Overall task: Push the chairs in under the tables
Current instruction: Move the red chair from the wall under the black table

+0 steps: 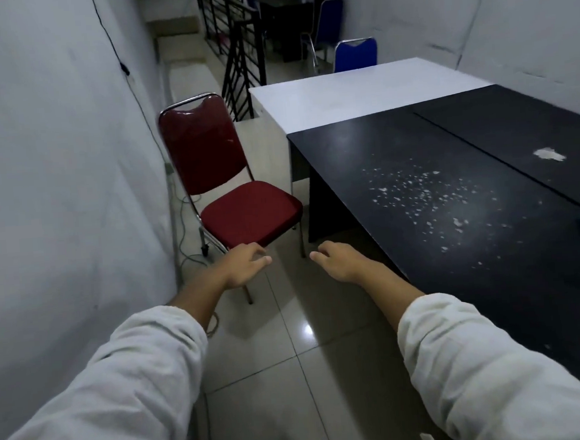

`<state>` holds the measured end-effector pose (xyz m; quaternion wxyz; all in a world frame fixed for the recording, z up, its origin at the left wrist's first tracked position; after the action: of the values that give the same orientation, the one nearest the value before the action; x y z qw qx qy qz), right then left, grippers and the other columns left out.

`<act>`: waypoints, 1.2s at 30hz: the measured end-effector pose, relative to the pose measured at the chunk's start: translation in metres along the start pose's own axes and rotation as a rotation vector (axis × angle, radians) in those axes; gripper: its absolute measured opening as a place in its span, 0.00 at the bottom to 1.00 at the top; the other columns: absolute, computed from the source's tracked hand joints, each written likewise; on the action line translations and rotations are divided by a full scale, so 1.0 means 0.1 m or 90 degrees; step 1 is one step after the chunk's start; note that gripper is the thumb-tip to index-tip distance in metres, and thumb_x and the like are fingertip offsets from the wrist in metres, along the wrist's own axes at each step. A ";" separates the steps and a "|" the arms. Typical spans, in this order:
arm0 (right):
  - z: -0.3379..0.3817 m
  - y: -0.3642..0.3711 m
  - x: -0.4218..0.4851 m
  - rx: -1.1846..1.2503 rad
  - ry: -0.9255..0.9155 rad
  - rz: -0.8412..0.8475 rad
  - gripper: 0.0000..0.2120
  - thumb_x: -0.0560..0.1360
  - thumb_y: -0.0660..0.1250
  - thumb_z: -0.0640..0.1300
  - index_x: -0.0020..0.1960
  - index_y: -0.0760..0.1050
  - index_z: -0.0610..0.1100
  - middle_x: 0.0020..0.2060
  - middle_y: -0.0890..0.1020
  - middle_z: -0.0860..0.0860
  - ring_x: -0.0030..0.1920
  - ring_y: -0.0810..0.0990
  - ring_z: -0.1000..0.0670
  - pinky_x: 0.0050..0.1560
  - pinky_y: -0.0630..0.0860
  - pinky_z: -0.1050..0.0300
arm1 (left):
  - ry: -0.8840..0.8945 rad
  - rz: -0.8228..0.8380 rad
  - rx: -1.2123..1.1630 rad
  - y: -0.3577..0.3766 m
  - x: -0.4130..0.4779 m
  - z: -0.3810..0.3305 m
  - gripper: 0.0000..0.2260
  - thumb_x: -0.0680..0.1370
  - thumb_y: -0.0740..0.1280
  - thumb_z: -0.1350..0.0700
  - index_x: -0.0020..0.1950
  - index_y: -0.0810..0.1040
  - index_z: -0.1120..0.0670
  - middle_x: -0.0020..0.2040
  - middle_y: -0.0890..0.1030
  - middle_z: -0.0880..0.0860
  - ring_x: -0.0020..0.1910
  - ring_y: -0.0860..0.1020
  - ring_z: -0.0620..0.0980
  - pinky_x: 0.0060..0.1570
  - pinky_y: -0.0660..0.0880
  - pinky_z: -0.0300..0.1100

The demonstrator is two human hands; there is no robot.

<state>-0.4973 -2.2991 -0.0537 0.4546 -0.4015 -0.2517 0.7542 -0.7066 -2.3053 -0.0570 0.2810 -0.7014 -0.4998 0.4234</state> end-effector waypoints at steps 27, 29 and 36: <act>0.53 1.61 4.15 0.192 0.210 0.026 0.23 0.80 0.59 0.49 0.72 0.64 0.40 0.70 0.69 0.41 0.70 0.68 0.42 0.67 0.66 0.51 | -0.106 0.195 -0.022 -0.10 3.17 2.98 0.25 0.80 0.61 0.48 0.74 0.63 0.55 0.70 0.69 0.60 0.66 0.71 0.57 0.64 0.69 0.46; 0.36 1.79 4.38 0.245 0.256 0.011 0.25 0.80 0.60 0.49 0.73 0.62 0.40 0.72 0.67 0.42 0.71 0.67 0.42 0.67 0.66 0.51 | -0.098 0.189 -0.026 0.00 3.39 3.08 0.26 0.80 0.61 0.49 0.75 0.61 0.56 0.72 0.67 0.60 0.70 0.68 0.57 0.67 0.66 0.47; -0.22 2.41 5.24 0.434 0.353 -0.048 0.31 0.73 0.67 0.58 0.68 0.68 0.39 0.64 0.76 0.42 0.58 0.77 0.44 0.53 0.72 0.54 | -0.060 0.154 0.009 0.47 4.10 3.41 0.28 0.80 0.60 0.48 0.78 0.57 0.51 0.79 0.53 0.58 0.78 0.52 0.57 0.75 0.50 0.47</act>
<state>-0.7336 -1.9447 -0.4427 0.6384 -0.4066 0.1286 0.6408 -0.9247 -1.9464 -0.3887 0.2091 -0.7335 -0.4215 0.4905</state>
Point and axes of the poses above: each hand's wrist, its own x-axis towards the middle knuckle, its own y-axis out of the palm, z = x × y, the point moved 4 cm from there along x, towards the middle knuckle
